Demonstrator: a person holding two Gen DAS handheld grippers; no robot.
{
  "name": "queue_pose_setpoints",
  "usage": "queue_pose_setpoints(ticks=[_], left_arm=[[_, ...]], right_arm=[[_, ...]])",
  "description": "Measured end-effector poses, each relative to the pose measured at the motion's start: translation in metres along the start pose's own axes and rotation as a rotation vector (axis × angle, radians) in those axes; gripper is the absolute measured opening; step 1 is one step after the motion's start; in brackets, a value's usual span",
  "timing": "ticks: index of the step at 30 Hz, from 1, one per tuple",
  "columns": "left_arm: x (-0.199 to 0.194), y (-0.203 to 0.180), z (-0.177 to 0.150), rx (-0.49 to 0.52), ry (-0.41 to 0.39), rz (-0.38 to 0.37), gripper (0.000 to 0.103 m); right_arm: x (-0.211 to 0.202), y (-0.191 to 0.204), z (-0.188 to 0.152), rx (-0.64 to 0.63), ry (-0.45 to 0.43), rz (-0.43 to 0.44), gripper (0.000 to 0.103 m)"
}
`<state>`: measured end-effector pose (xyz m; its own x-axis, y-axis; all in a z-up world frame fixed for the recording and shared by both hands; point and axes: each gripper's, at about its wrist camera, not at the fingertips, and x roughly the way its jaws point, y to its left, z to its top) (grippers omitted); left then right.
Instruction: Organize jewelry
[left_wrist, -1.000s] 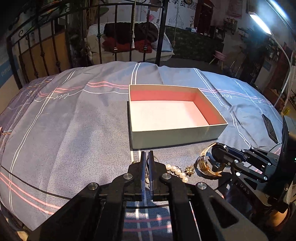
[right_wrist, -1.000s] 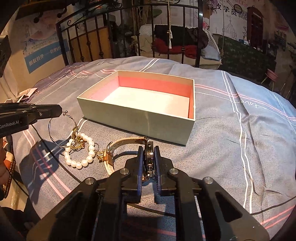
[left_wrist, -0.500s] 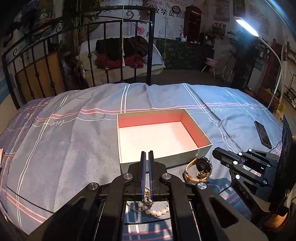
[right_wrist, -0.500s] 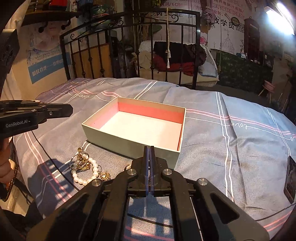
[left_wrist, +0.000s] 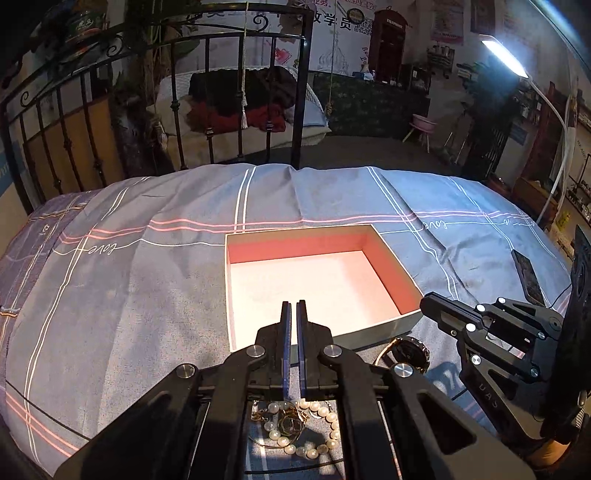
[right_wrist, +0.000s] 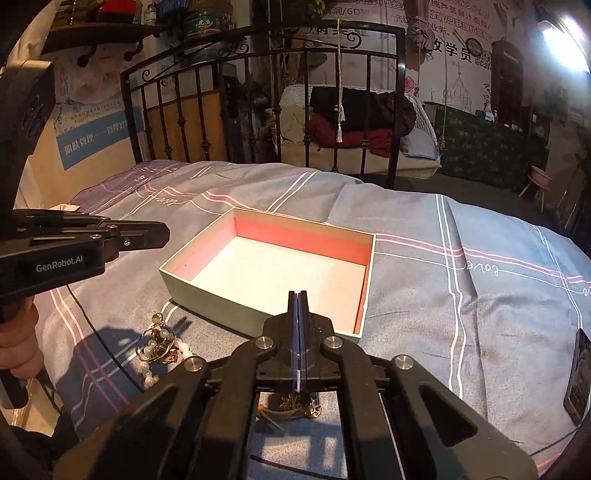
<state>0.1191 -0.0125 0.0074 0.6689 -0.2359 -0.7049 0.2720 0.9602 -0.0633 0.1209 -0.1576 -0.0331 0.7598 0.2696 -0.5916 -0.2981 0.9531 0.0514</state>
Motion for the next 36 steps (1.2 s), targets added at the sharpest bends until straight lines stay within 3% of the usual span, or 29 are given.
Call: queue_pose_setpoints(ticks=[6,12,13,14,15,16,17,18,22,26,36], left_arm=[[0.06,0.006,0.033,-0.04,0.101,-0.002,0.003],[0.096,0.012,0.031,-0.066,0.197,0.014,0.003],[0.096,0.014,0.03,-0.07,0.199,0.007,0.004],[0.096,0.014,0.03,-0.069,0.193,-0.002,0.013],[0.094,0.013,0.031,-0.063,0.184,-0.004,0.024],[0.09,0.013,0.031,-0.055,0.167,0.004,0.05],[0.083,0.012,0.031,-0.048,0.134,0.016,0.069],[0.074,0.012,0.032,-0.04,0.093,0.027,0.073],[0.04,0.013,0.031,-0.009,0.008,0.051,0.09],[0.008,0.02,0.006,0.002,-0.029,0.065,0.097],[0.01,0.026,-0.072,-0.092,0.13,-0.005,0.096]], right_arm=[[0.059,-0.01,0.025,0.001,0.096,-0.011,0.001],[0.079,-0.007,0.025,-0.017,0.147,-0.031,0.002],[0.079,-0.009,0.023,-0.017,0.151,-0.025,0.002],[0.08,-0.009,0.023,-0.019,0.153,-0.028,0.003],[0.079,-0.009,0.023,-0.023,0.15,-0.03,0.012],[0.076,-0.008,0.023,-0.027,0.141,-0.035,0.039],[0.071,-0.007,0.023,-0.033,0.117,-0.051,0.059],[0.063,-0.005,0.023,-0.043,0.085,-0.069,0.083],[0.034,-0.003,0.021,-0.068,0.038,-0.089,0.084],[0.004,-0.005,0.0,-0.053,0.022,-0.107,0.09],[-0.02,-0.005,-0.066,0.068,0.098,-0.046,0.09]])
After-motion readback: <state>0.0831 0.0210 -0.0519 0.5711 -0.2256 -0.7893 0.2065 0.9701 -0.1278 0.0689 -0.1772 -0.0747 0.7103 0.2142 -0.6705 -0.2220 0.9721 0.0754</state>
